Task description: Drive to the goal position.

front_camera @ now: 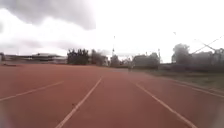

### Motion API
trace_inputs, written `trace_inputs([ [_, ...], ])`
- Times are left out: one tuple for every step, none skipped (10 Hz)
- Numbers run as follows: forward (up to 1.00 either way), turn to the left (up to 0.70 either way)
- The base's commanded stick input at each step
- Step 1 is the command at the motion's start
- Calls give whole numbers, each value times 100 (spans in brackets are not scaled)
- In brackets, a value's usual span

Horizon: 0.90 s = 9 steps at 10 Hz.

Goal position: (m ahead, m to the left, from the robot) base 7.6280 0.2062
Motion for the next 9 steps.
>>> trace_inputs([
  [41,0],
  [57,0],
  [70,0],
  [70,0],
  [70,0],
  [70,0],
  [70,0],
  [70,0],
  [70,0],
])
